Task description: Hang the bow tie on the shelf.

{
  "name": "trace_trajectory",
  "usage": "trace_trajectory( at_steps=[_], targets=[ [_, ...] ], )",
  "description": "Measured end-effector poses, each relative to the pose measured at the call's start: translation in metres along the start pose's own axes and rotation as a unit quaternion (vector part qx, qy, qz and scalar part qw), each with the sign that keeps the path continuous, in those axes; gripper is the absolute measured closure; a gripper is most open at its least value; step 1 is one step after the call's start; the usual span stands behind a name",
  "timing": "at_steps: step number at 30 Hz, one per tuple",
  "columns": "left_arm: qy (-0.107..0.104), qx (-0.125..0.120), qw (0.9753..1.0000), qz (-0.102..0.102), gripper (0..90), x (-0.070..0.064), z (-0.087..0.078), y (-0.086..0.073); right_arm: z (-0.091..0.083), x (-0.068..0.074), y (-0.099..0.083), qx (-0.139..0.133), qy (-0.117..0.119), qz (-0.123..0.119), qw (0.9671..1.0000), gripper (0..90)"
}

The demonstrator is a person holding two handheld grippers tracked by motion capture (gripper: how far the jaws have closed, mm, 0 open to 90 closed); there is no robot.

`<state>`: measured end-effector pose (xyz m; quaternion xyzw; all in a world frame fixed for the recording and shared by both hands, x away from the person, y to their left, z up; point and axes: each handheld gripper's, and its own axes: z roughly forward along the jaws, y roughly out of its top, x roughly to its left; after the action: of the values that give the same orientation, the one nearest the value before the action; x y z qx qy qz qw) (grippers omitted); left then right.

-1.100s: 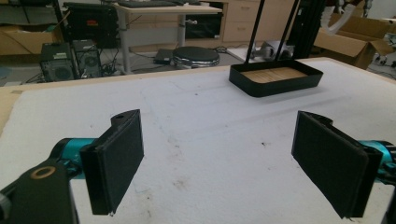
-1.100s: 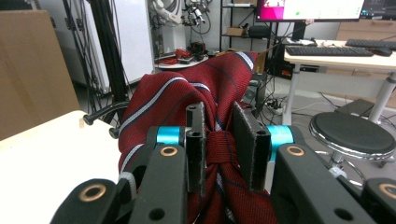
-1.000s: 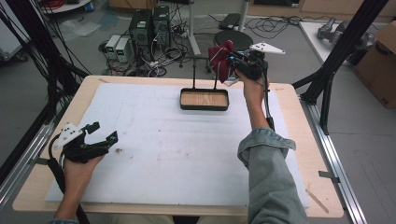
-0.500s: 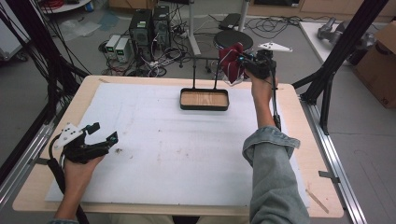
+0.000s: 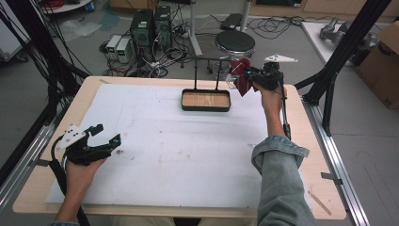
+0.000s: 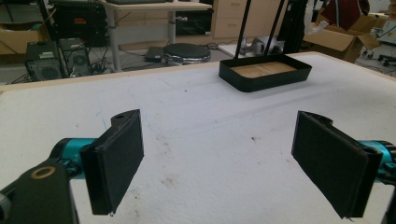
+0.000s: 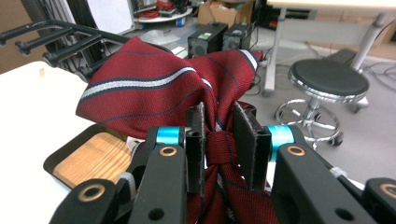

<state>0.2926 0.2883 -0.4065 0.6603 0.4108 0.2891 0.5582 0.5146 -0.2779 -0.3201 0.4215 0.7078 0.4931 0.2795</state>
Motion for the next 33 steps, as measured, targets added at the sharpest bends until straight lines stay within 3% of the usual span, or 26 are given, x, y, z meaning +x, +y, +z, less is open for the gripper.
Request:
trace_trajectory(
  at_steps=[5, 6, 12, 23, 33],
  targets=[
    [0.0, 0.002, 1.0, 0.001, 17.0, -0.001, 0.001, 0.0, 0.003, 0.001, -0.006, 0.012, 0.0, -0.008, 0.9999, 74.7],
    [0.0, 0.002, 1.0, 0.001, 17.0, -0.001, 0.001, 0.0, 0.006, 0.002, -0.009, 0.018, 0.003, 0.002, 0.9998, 74.7],
    [0.0, 0.002, 1.0, 0.0, 17.0, -0.001, 0.001, -0.001, 0.018, 0.008, -0.013, 0.026, 0.007, 0.004, 0.9996, 74.4],
    [0.001, 0.002, 1.0, 0.001, 17.0, -0.001, 0.0, -0.001, 0.04, 0.016, -0.023, 0.007, 0.019, 0.036, 0.9991, 72.7],
    [0.0, 0.001, 1.0, 0.002, 17.0, -0.001, 0.0, -0.001, 0.041, 0.016, -0.023, 0.003, 0.013, 0.039, 0.9992, 70.8]
  ],
)
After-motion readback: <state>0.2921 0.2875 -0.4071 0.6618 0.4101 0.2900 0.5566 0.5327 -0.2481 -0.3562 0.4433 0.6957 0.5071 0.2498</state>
